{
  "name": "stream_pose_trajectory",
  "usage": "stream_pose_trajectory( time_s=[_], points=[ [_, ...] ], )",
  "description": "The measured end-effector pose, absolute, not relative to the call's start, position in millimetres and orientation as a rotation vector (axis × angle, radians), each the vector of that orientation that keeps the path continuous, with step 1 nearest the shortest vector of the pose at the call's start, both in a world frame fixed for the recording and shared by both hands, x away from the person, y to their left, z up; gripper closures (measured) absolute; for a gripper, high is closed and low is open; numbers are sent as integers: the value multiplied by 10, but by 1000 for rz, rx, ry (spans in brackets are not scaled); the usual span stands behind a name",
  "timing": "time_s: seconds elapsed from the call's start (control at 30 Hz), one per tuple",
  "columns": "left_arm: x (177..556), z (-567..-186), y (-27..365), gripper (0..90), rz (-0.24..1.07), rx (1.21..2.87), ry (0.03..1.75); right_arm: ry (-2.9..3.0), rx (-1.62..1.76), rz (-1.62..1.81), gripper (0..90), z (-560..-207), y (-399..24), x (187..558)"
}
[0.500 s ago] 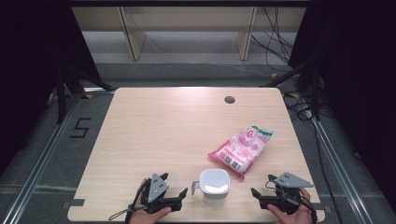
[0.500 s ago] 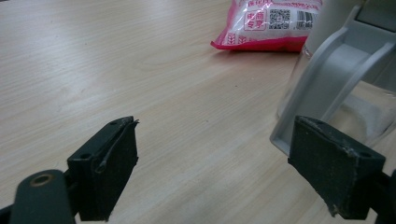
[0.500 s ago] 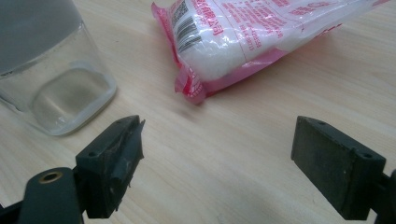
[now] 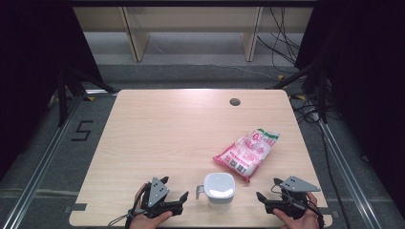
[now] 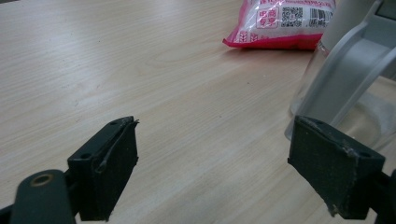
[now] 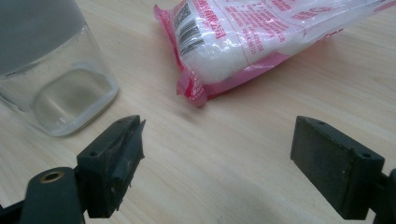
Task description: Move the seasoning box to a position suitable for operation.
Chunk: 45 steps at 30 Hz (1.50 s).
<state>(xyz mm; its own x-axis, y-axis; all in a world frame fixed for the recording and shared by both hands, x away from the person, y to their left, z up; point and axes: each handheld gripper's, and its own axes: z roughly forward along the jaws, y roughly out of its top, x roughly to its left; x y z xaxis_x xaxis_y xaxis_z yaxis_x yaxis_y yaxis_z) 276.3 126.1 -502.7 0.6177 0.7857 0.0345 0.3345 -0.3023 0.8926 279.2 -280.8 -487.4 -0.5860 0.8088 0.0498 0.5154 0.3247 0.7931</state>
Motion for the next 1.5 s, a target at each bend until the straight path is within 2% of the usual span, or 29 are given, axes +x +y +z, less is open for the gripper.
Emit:
stream_pose_trajectory(
  time_s=[0.1, 0.13, 0.17, 0.27, 0.3, 0.37, 0.57, 1.03, 1.4, 1.5],
  points=[
    [2731, -5024, 1268, 156, 566, 1851, 901, 2228, 1183, 1146, 183, -4867, -2804, 2787],
    [2748, -5003, 1299, 156, 587, 1878, 840, 2228, 1183, 1146, 183, -4867, -2804, 2787],
    [2702, -5008, 1266, 194, 529, 1823, 858, 2229, 1190, 1154, 189, -4859, -2804, 2782],
    [2681, -5004, 1246, 283, 514, 1803, 836, 2223, 1194, 1156, 189, -4859, -2801, 2781],
    [2663, -4987, 1252, 283, 508, 1829, 834, 2224, 1194, 1159, 189, -4859, -2800, 2780],
    [2645, -4987, 1211, 351, 461, 1799, 812, 2237, 1171, 1138, 189, -4856, -2812, 2783],
    [2603, -4957, 1179, 456, 407, 1790, 732, 2230, 1174, 1154, 189, -4856, -2799, 2782],
    [2741, -4911, 1003, 563, 359, 1797, 587, 2263, 1137, 1120, 199, -4867, -2790, 2792],
    [2843, -4932, 904, 567, 293, 1831, 518, 2243, 1176, 1125, 216, -4861, -2779, 2783],
    [2805, -4944, 914, 615, 271, 1830, 484, 2246, 1174, 1119, 219, -4861, -2783, 2787]
  ],
)
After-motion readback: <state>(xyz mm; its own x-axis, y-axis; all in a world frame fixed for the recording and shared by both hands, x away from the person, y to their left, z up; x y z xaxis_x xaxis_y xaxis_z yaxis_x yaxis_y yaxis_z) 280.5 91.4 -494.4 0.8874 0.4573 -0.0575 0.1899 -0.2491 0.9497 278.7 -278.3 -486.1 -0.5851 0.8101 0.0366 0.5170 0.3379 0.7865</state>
